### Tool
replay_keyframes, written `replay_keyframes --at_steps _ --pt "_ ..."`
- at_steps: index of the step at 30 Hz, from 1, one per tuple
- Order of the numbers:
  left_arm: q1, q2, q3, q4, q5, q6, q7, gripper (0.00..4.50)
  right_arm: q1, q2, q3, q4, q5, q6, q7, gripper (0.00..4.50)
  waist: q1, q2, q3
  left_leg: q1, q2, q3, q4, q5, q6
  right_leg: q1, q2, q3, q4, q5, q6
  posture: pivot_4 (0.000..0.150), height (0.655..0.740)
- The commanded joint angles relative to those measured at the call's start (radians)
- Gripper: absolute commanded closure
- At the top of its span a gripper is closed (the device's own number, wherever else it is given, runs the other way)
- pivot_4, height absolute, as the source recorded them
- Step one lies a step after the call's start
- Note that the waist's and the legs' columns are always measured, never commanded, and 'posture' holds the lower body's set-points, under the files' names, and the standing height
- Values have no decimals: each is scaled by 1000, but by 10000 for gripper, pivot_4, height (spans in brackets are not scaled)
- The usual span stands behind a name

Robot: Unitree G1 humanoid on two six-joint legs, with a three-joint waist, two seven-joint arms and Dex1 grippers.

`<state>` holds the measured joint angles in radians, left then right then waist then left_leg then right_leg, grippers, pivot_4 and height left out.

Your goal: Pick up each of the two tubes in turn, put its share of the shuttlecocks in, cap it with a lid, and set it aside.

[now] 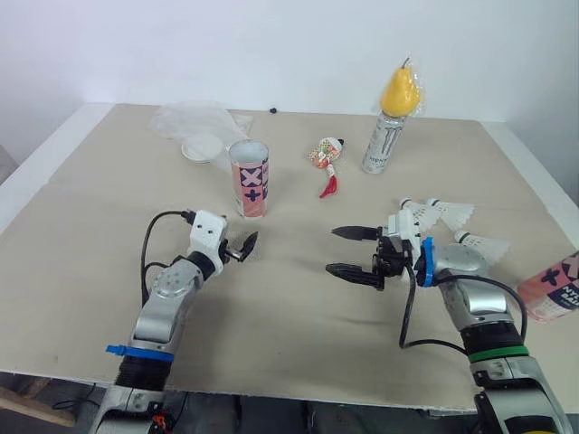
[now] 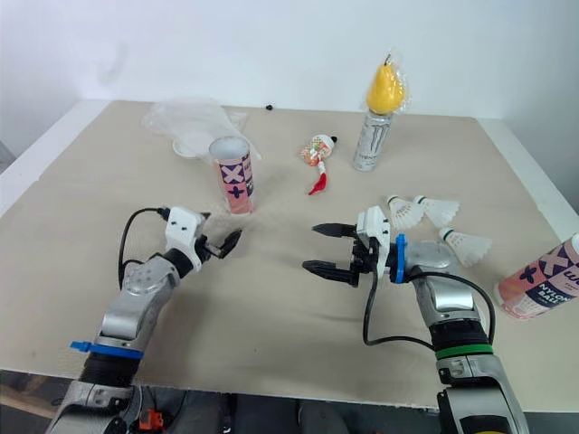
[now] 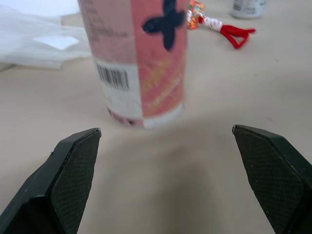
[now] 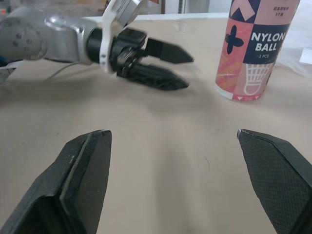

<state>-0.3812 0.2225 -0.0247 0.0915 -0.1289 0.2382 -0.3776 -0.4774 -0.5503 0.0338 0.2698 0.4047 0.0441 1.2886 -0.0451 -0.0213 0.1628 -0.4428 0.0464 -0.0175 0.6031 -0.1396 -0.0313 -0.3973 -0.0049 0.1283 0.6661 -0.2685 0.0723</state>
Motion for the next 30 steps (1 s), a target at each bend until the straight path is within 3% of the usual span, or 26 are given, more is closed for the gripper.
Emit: replay_keyframes --at_steps 1,30 --pt "-65 4 21 69 5 -28 8 0 -13 4 -27 -32 4 -10 -24 644 0 0 0 0 0 0 0 0 0 0 0 0 0 0 0 1500 7400" --pt "-505 -2 18 830 41 -304 -122 0 68 3 -12 -212 5 42 -142 644 0 0 0 -2 -1 -2 -1 0 -1 -1 0 -2 0 -1 1 1500 7400"
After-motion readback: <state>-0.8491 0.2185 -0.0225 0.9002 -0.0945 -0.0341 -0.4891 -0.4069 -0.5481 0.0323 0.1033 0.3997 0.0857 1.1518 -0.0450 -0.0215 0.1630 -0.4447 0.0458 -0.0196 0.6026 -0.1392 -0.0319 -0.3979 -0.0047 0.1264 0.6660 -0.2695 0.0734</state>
